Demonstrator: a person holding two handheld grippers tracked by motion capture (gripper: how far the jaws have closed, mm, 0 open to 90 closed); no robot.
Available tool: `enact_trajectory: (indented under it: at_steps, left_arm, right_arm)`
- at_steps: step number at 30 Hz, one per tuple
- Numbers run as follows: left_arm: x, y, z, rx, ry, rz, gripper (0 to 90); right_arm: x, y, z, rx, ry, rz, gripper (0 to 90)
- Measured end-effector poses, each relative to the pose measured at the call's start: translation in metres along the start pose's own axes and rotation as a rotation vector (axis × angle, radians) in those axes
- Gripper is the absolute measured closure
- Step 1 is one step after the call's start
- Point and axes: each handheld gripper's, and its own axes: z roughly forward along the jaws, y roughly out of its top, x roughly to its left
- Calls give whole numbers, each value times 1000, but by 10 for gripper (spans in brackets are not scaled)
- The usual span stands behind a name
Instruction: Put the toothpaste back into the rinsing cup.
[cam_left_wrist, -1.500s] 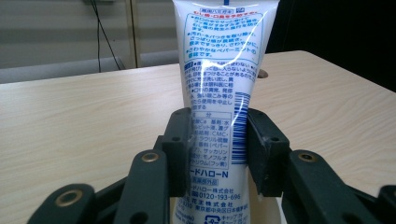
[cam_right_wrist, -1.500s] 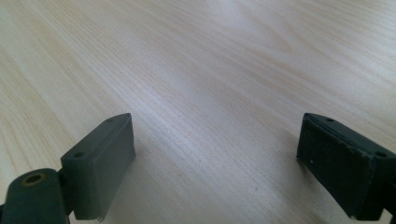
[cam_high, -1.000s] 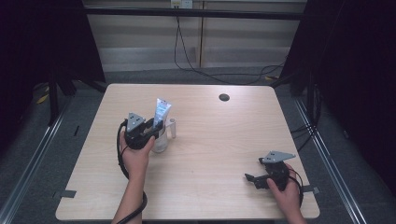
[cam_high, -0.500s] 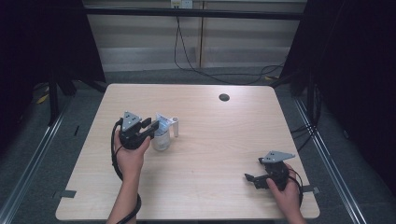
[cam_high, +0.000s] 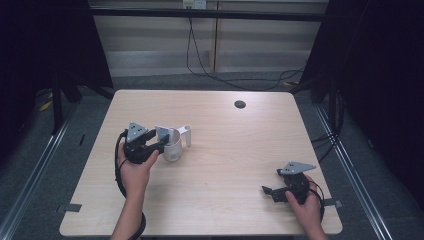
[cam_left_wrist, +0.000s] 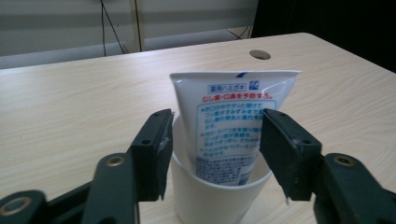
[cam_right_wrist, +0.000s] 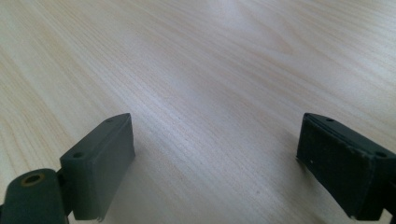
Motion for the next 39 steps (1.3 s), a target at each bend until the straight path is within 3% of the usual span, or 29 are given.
enact_trajectory:
  at_steps: [15,39]
  left_arm:
    - [-1,-3,-3,47,-8,2,253]
    - [6,-23,-10,108,-39,-34,158]
  right_arm:
    - [0,0,0,0,0,0,106]
    - [0,0,0,0,0,0,106]
